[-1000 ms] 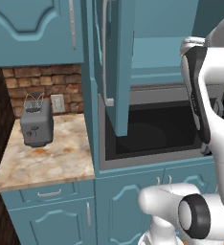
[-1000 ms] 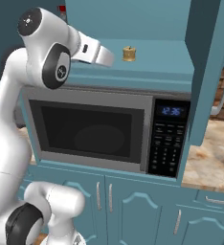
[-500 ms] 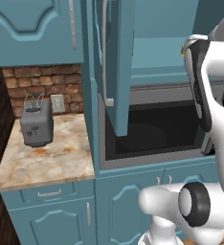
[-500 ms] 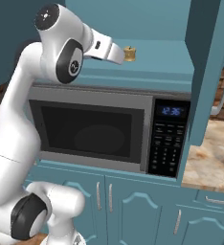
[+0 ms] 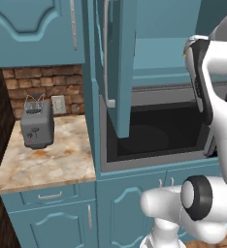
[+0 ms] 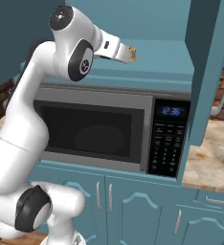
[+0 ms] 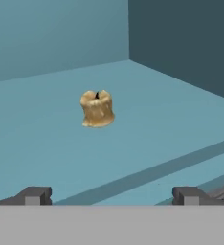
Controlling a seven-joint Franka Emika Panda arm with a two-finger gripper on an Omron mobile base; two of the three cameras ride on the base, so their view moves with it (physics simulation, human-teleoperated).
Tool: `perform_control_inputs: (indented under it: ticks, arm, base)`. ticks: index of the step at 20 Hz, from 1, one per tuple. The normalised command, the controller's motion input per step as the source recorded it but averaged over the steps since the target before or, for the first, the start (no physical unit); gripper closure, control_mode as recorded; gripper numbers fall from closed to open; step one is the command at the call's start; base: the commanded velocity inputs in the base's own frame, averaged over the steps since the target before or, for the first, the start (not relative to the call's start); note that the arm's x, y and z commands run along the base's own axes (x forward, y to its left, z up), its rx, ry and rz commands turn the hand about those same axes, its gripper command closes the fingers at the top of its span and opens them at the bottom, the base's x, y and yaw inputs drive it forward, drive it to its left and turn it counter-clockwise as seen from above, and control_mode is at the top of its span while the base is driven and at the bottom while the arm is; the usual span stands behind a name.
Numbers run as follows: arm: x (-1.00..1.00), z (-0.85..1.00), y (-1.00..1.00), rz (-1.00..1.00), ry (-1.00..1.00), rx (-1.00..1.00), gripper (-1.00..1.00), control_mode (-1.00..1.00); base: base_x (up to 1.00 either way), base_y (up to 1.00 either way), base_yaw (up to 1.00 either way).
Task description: Get the candle and the liquor from the cabinet and move them to the dining counter.
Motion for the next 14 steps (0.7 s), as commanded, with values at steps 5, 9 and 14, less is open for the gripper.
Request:
perform_control_inputs:
  ticks: [5,9,14]
  arm:
    - [0.33,-0.08,-0.01,0.02,0.0,0.0,-1.0,-1.0]
    - [0.35,-0.06,-0.01,0.02,0.0,0.0,-1.0,-1.0]
    - [0.34,-0.03,-0.02,0.0,0.0,0.0,-1.0,-1.0]
  base:
    - [0.0,0.0,0.0]
    - [0.0,0.0,0.0]
    - [0.0,0.0,0.0]
